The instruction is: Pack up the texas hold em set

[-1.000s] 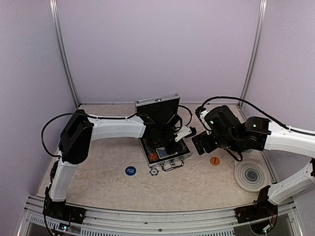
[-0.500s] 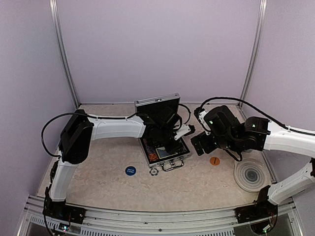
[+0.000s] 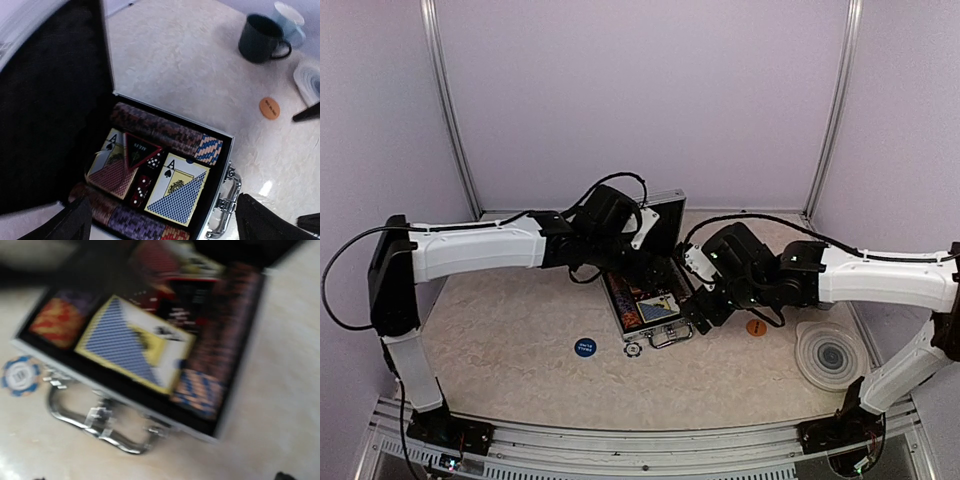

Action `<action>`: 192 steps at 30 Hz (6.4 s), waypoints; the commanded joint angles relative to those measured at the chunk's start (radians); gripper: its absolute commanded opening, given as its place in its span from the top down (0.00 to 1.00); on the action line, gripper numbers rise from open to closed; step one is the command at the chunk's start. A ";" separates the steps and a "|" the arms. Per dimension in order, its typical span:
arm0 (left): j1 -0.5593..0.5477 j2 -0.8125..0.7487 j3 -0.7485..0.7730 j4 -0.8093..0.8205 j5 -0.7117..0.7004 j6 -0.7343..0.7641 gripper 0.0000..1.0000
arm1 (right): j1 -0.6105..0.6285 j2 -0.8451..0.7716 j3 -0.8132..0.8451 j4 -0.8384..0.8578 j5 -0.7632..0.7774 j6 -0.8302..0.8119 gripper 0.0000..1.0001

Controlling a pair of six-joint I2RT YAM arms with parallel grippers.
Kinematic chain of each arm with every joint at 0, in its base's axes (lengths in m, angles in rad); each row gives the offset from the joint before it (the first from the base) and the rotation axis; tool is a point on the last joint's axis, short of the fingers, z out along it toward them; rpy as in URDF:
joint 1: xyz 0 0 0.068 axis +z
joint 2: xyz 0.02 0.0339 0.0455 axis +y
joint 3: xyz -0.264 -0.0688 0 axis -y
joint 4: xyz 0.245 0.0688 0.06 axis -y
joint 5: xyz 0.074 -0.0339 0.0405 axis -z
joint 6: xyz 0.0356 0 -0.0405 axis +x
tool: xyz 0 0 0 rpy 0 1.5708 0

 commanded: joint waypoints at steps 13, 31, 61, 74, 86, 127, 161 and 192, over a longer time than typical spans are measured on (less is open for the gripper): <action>0.070 -0.340 -0.168 -0.054 -0.267 -0.546 0.01 | 0.118 0.183 0.121 0.143 -0.361 -0.037 0.07; -0.028 -0.799 -0.724 -0.050 -0.301 -0.878 0.01 | 0.158 0.549 0.308 0.121 -0.194 0.234 0.12; -0.017 -0.814 -0.754 0.070 -0.261 -0.694 0.01 | 0.165 0.705 0.388 0.010 -0.173 0.440 0.26; 0.019 -0.842 -0.766 0.066 -0.244 -0.673 0.01 | 0.166 0.744 0.399 0.027 -0.274 0.395 0.36; 0.033 -0.842 -0.792 0.080 -0.226 -0.677 0.01 | 0.224 0.759 0.451 -0.072 -0.390 0.256 0.45; 0.039 -0.862 -0.834 0.100 -0.215 -0.700 0.01 | 0.223 0.899 0.606 -0.176 -0.238 0.192 0.46; 0.044 -0.918 -1.015 0.142 0.002 -0.793 0.01 | 0.232 0.650 0.590 -0.152 -0.108 0.122 0.59; 0.044 -0.913 -1.047 0.232 0.068 -0.803 0.01 | 0.212 0.866 0.720 -0.314 -0.263 0.116 0.26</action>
